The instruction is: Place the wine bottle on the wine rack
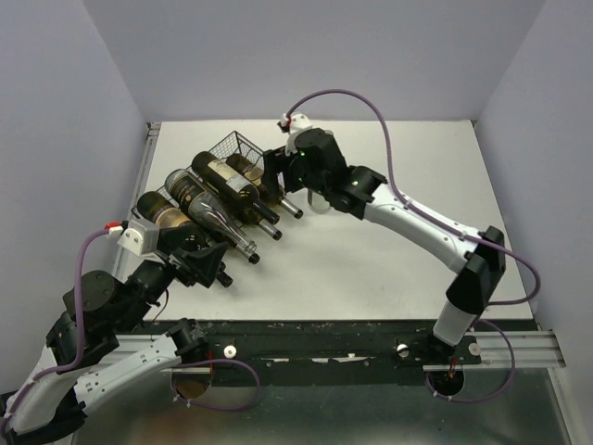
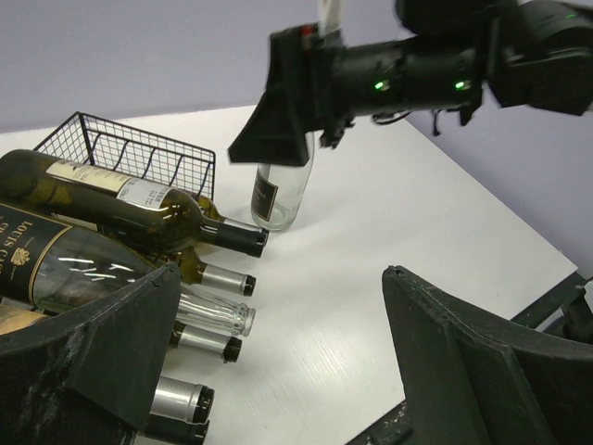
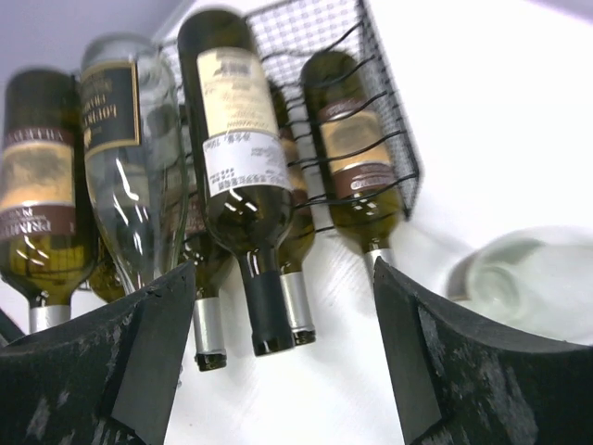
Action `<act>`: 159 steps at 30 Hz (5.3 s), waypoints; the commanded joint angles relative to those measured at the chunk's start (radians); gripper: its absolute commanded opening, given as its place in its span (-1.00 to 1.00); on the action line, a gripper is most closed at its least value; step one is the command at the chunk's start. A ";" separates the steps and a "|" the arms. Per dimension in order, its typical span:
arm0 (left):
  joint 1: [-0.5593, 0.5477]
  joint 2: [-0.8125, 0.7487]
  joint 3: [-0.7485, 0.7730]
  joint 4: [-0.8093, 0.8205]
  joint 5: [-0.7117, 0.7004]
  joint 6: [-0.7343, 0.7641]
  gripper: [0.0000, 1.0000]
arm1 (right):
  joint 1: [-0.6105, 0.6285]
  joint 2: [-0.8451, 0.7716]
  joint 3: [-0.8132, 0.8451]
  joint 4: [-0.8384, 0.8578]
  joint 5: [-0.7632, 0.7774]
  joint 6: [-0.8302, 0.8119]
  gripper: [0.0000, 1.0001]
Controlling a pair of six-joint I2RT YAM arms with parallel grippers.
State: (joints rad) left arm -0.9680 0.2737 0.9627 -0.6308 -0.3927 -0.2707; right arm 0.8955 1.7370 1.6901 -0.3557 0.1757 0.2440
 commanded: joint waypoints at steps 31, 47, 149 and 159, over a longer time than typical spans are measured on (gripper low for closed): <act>0.002 0.012 -0.044 0.006 0.034 -0.001 0.97 | -0.201 0.170 0.149 -0.046 0.400 0.022 0.48; 0.002 0.070 -0.119 0.108 0.040 0.022 0.97 | -0.205 0.050 0.108 -0.078 0.358 0.009 -0.99; -0.081 0.670 0.015 0.425 0.502 0.973 -1.00 | -0.184 -0.623 -0.237 -0.546 -0.510 0.072 0.77; -0.149 0.734 0.004 0.503 0.321 1.189 -1.00 | -0.184 -0.613 -0.204 -0.583 -0.582 0.098 0.77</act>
State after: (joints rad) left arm -1.0985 1.0138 0.9253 -0.3168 0.0410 0.7616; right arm 0.7101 1.1175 1.4586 -0.8955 -0.3313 0.3252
